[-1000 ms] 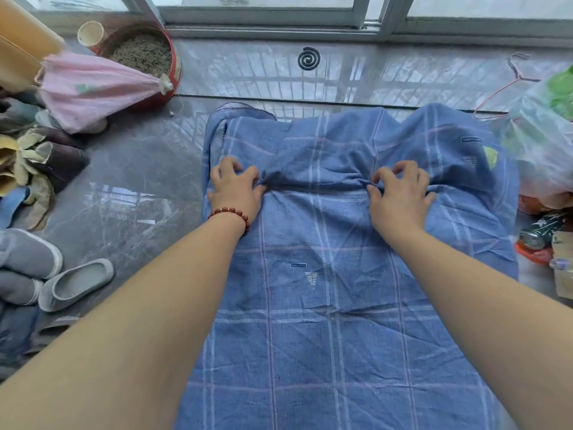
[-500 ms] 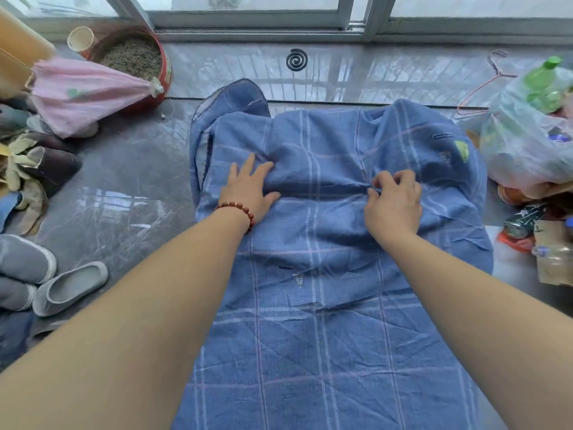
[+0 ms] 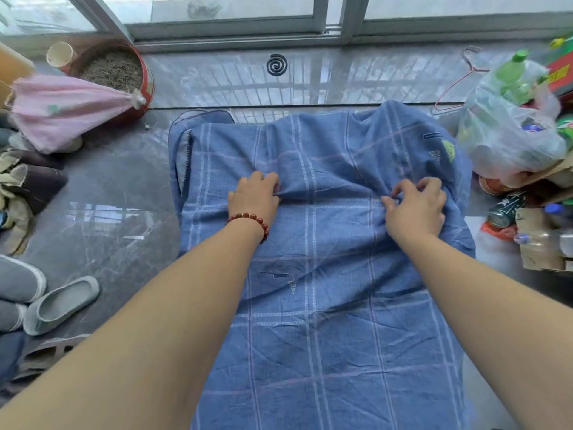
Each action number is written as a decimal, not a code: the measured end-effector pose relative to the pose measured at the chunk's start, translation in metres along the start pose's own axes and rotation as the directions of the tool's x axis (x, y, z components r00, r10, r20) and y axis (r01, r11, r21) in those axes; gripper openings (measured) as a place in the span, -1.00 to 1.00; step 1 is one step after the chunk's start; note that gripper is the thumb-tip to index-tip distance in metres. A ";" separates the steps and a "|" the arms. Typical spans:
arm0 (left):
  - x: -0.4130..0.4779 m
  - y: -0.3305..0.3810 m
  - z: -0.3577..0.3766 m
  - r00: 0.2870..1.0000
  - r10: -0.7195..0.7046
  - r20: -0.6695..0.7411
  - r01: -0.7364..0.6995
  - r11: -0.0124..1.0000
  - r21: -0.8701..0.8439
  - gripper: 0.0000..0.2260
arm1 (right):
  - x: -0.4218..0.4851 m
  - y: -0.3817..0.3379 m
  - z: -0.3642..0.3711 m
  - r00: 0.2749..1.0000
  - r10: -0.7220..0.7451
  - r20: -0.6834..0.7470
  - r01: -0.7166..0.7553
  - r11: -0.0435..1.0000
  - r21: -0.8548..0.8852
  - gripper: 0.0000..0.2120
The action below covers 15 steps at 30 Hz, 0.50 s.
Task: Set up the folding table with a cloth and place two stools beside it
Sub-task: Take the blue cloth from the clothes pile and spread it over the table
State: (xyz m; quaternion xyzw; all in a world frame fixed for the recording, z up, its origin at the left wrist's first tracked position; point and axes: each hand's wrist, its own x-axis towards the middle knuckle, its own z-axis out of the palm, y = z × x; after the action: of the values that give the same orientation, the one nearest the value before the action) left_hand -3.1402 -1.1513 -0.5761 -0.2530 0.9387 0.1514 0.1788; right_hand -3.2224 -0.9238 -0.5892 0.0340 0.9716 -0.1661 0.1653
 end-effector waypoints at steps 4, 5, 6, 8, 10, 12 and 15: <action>-0.013 0.007 0.008 0.996 0.040 0.082 -0.038 0.999 -0.033 -0.88 | -0.006 0.010 -0.004 1.000 -0.009 0.013 0.009 0.999 -0.045 -0.87; -0.017 0.007 0.010 0.994 0.050 0.101 -0.047 0.998 -0.036 -0.88 | -0.009 0.013 -0.004 1.000 -0.004 0.015 0.005 0.999 -0.050 -0.88; -0.020 0.008 0.012 0.991 0.059 0.119 -0.055 0.998 -0.040 -0.89 | -0.012 0.016 -0.004 1.000 -0.001 0.019 0.002 0.998 -0.058 -0.88; -0.028 0.007 0.016 0.985 0.076 0.156 -0.070 0.997 -0.045 -0.91 | -0.020 0.022 -0.005 1.000 0.010 0.027 -0.007 0.997 -0.078 -0.88; -0.037 0.007 0.021 0.975 0.101 0.199 -0.094 0.995 -0.044 -0.92 | -0.029 0.029 -0.005 0.999 0.019 0.027 -0.016 0.995 -0.095 -0.88; -0.047 0.007 0.026 0.961 0.129 0.244 -0.117 0.991 -0.062 -0.92 | -0.038 0.035 -0.005 0.999 0.026 0.026 -0.023 0.994 -0.108 -0.88; -0.057 0.005 0.032 0.947 0.170 0.275 -0.152 0.985 -0.085 -0.89 | -0.048 0.038 -0.003 0.999 0.039 0.012 -0.038 0.993 -0.111 -0.84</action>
State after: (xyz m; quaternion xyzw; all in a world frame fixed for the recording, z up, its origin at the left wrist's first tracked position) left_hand -3.0885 -1.1117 -0.5801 -0.1571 0.9161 0.2291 0.2891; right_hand -3.1734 -0.8871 -0.5826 0.0422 0.9772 -0.1090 0.1770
